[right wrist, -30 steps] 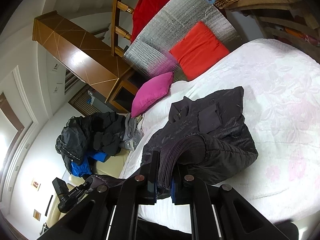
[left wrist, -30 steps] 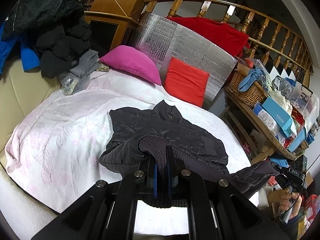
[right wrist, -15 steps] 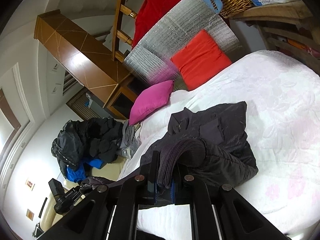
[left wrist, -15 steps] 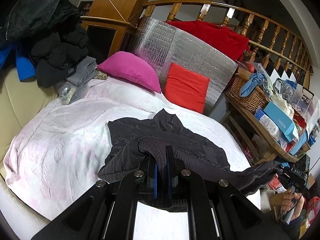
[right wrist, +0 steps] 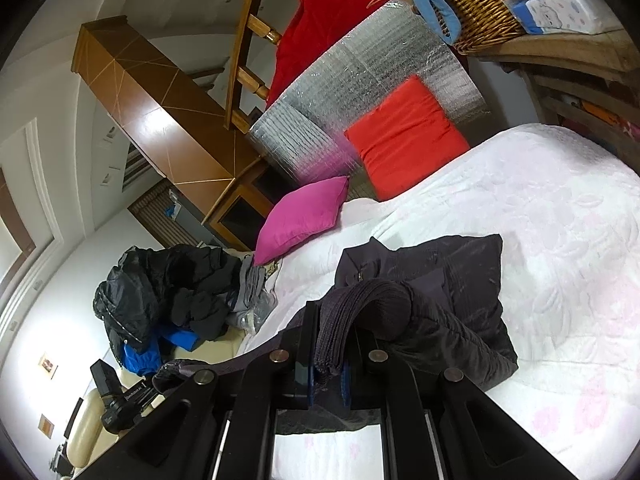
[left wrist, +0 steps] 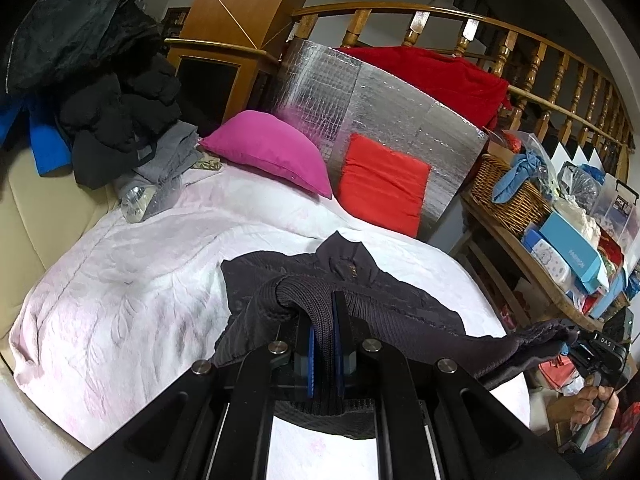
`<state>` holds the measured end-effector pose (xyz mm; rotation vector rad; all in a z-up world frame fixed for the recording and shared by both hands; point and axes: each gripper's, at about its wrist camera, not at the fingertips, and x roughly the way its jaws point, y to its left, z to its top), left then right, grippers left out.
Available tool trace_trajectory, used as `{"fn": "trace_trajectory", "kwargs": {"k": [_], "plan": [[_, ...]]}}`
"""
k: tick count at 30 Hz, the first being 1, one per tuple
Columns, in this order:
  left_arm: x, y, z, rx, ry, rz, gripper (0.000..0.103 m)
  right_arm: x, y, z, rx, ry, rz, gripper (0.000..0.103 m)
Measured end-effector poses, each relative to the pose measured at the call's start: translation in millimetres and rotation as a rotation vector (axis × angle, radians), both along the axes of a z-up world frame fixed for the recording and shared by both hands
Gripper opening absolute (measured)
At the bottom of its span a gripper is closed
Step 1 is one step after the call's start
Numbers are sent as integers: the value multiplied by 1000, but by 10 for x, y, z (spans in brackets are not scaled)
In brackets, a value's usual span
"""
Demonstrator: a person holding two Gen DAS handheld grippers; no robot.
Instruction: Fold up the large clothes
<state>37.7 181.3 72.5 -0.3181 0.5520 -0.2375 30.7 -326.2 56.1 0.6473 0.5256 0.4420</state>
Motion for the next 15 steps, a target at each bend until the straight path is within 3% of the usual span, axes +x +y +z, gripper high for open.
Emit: {"fn": "trace_trajectory", "kwargs": {"k": [15], "plan": [[288, -17, 66, 12, -11, 19, 8, 305, 54, 103, -22, -9, -23, 9]]}}
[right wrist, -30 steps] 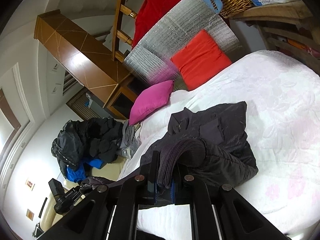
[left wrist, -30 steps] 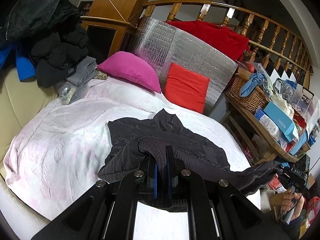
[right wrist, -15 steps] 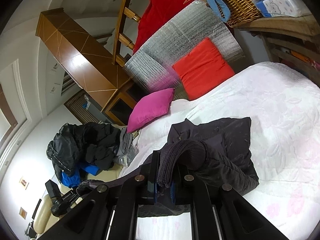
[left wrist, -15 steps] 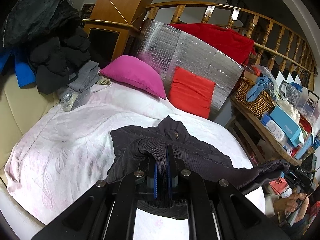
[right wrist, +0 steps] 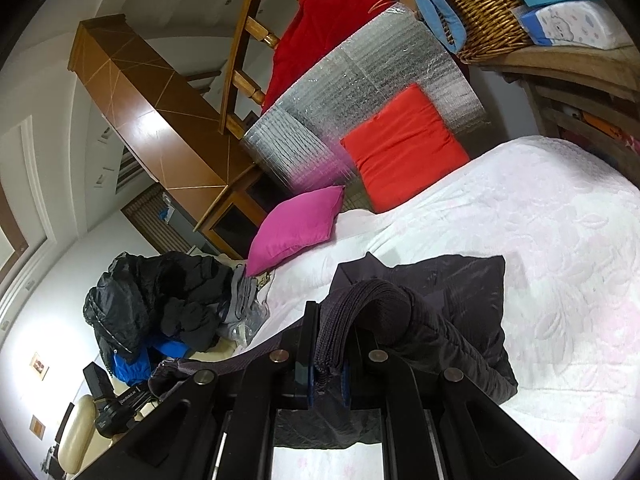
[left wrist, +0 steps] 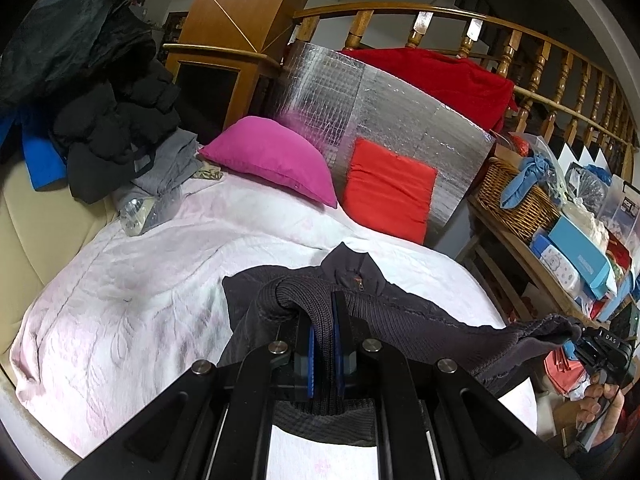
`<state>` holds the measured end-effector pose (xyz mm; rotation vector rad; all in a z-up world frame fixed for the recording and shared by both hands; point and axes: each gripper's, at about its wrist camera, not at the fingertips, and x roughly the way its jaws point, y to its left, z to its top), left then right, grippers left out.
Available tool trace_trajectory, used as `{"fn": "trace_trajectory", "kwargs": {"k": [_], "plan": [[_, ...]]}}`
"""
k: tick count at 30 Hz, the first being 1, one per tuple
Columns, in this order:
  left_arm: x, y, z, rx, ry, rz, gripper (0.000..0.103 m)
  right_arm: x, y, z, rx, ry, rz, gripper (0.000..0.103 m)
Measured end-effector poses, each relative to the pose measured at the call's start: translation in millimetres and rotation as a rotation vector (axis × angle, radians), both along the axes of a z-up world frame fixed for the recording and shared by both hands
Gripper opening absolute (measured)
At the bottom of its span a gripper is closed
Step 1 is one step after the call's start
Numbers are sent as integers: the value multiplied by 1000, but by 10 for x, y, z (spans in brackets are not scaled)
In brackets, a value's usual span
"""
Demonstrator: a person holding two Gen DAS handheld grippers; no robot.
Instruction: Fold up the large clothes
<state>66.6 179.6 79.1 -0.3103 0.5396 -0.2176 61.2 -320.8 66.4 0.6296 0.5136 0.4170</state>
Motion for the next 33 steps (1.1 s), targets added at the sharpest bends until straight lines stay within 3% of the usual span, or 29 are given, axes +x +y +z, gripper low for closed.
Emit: {"fn": "trace_trajectory", "kwargs": {"k": [33], "plan": [[578, -74, -19, 60, 6, 15, 8, 685, 163, 101, -79, 7, -10, 9]]}}
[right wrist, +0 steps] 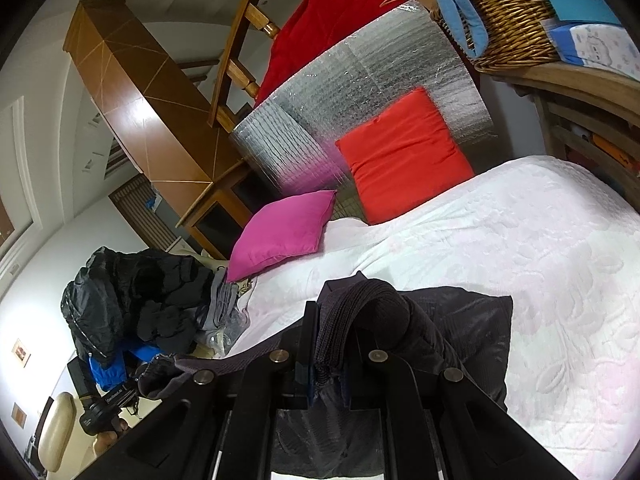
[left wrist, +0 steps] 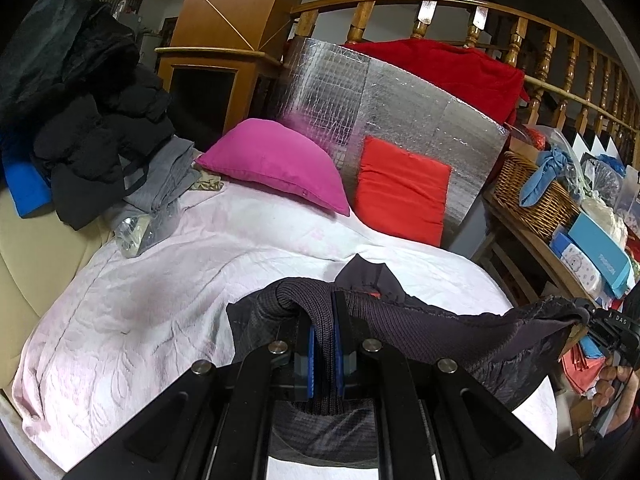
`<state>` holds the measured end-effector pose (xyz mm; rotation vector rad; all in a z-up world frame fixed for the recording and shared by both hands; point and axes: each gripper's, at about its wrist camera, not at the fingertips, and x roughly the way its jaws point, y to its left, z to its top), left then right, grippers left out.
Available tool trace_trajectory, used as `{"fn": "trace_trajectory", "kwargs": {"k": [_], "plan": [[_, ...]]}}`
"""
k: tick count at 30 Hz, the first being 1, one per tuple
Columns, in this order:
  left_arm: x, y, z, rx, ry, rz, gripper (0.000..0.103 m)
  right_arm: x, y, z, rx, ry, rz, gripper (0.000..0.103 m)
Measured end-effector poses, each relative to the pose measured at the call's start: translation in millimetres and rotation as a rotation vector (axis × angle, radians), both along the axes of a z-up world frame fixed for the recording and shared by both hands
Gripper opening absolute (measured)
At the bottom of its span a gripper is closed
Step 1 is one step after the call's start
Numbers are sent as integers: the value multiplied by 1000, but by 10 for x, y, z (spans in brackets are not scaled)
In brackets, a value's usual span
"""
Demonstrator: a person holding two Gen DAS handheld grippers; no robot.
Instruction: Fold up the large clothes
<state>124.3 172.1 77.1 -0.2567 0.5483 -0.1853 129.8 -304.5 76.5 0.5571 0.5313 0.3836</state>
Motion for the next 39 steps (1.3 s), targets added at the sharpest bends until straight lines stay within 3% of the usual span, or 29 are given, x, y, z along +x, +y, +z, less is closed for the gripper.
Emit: {"fn": "trace_trajectory", "kwargs": {"k": [15, 39], "plan": [[431, -66, -127, 26, 22, 3, 8, 425, 85, -100, -47, 44, -21, 9], [1382, -294, -476, 118, 136, 19, 8, 1434, 179, -455, -174, 191, -14, 9]]}}
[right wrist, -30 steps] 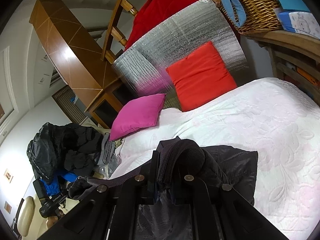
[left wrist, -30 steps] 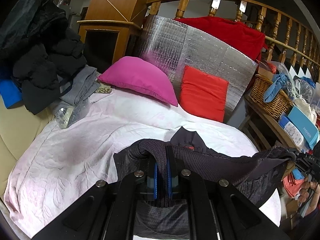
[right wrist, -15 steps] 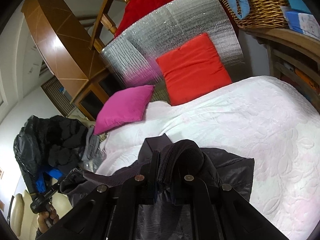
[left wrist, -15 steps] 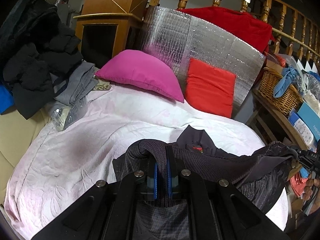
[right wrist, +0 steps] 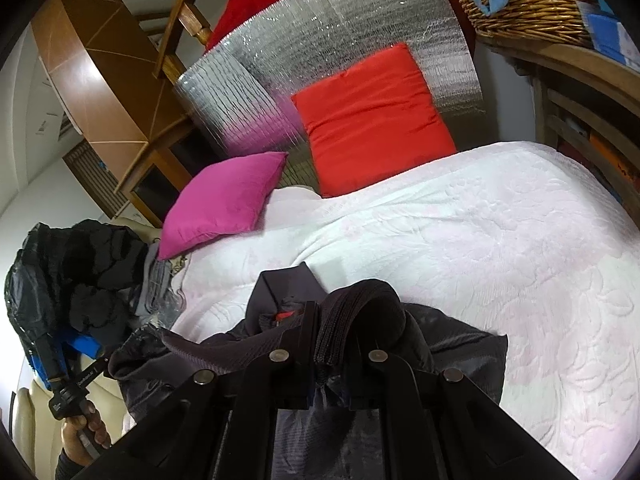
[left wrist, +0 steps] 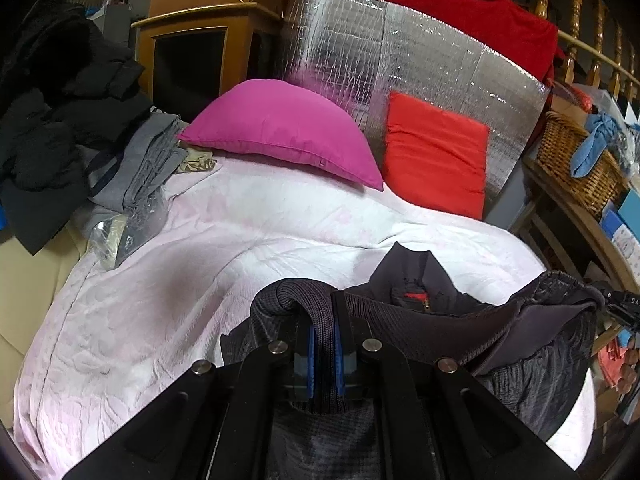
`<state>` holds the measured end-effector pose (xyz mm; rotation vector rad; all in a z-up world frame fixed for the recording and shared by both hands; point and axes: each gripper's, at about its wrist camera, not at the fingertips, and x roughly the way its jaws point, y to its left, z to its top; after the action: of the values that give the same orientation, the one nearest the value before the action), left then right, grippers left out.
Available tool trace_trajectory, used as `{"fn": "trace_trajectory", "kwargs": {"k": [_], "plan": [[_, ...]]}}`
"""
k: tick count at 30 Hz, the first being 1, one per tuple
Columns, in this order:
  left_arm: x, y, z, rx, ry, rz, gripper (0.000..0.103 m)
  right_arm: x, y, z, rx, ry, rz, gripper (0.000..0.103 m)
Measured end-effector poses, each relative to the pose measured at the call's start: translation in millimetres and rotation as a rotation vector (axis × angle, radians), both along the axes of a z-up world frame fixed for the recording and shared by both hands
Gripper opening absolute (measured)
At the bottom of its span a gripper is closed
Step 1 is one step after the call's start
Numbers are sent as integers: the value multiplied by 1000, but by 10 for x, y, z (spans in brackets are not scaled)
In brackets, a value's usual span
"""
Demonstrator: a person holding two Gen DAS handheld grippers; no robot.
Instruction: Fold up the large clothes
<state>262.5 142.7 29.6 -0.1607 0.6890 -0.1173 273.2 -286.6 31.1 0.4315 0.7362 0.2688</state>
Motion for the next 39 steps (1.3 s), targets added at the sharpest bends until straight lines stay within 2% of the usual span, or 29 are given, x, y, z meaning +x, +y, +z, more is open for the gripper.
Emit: {"fn": "trace_trajectory", "kwargs": {"k": [16, 29, 39], "plan": [[626, -87, -514, 18, 95, 24, 8, 680, 46, -476, -25, 99, -13, 9], [979, -81, -641, 17, 140, 35, 8, 1089, 102, -577, -37, 120, -12, 9], [1228, -100, -806, 16, 184, 29, 8, 1330, 77, -807, -33, 164, -36, 9]]}}
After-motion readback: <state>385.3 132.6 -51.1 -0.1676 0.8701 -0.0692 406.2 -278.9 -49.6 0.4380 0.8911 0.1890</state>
